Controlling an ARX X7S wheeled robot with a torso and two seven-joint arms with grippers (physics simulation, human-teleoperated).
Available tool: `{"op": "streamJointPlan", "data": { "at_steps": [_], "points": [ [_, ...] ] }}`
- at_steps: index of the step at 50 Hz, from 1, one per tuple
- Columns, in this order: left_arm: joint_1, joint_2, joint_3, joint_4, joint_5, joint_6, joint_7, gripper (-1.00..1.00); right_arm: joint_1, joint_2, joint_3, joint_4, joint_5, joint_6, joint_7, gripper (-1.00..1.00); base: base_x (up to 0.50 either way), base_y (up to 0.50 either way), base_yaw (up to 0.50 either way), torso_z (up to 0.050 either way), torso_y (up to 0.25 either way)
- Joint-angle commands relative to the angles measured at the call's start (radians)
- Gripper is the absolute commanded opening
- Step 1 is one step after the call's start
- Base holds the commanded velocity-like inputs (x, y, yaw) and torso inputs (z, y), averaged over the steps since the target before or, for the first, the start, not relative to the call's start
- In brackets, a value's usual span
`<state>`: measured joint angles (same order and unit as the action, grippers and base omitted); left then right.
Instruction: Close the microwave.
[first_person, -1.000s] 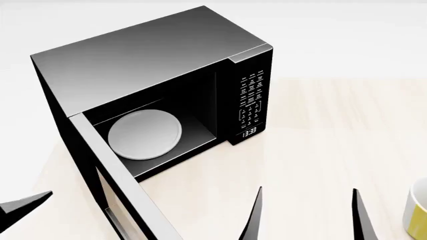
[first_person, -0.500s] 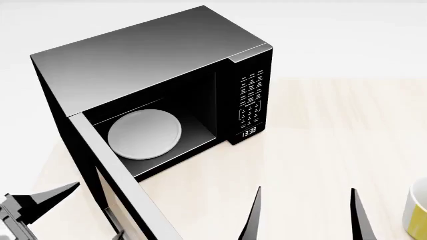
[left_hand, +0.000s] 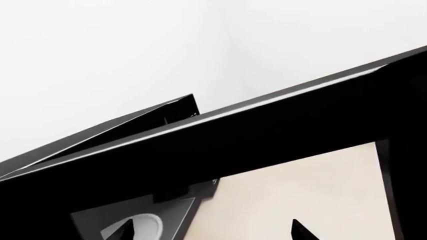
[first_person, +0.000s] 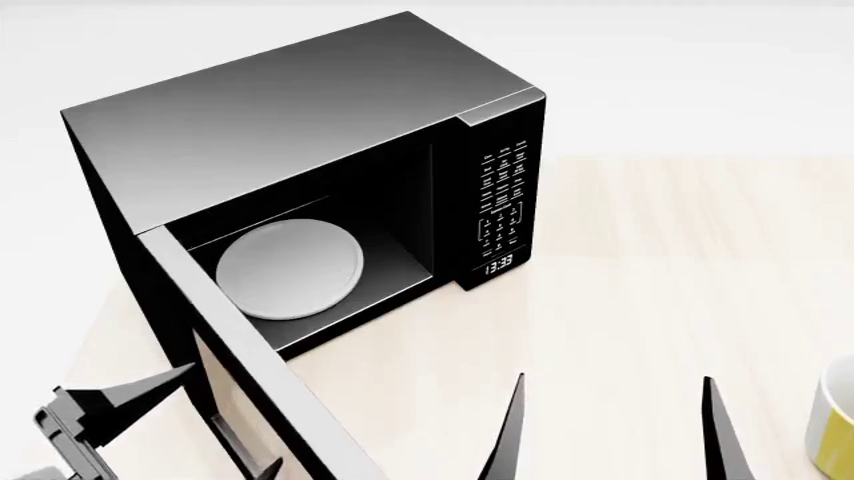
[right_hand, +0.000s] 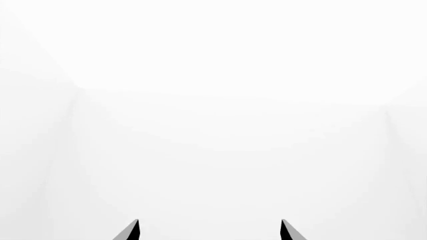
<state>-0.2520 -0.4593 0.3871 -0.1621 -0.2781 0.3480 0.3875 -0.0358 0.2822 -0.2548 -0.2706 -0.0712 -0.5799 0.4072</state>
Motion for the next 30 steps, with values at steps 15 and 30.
{"op": "streamJointPlan", "data": {
  "at_steps": [15,30],
  "points": [
    [-0.049,0.079,0.012,-0.098,0.027,0.053,0.01,1.0,0.003,0.0,0.0,0.007,-0.008,0.0,0.0,1.0,0.0,0.0,0.0,0.0,0.0],
    [-0.084,0.119,0.003,-0.137,0.035,0.067,-0.027,1.0,0.004,0.005,-0.006,0.013,-0.004,0.0,0.006,1.0,0.0,0.0,0.0,0.0,0.0]
  ]
}}
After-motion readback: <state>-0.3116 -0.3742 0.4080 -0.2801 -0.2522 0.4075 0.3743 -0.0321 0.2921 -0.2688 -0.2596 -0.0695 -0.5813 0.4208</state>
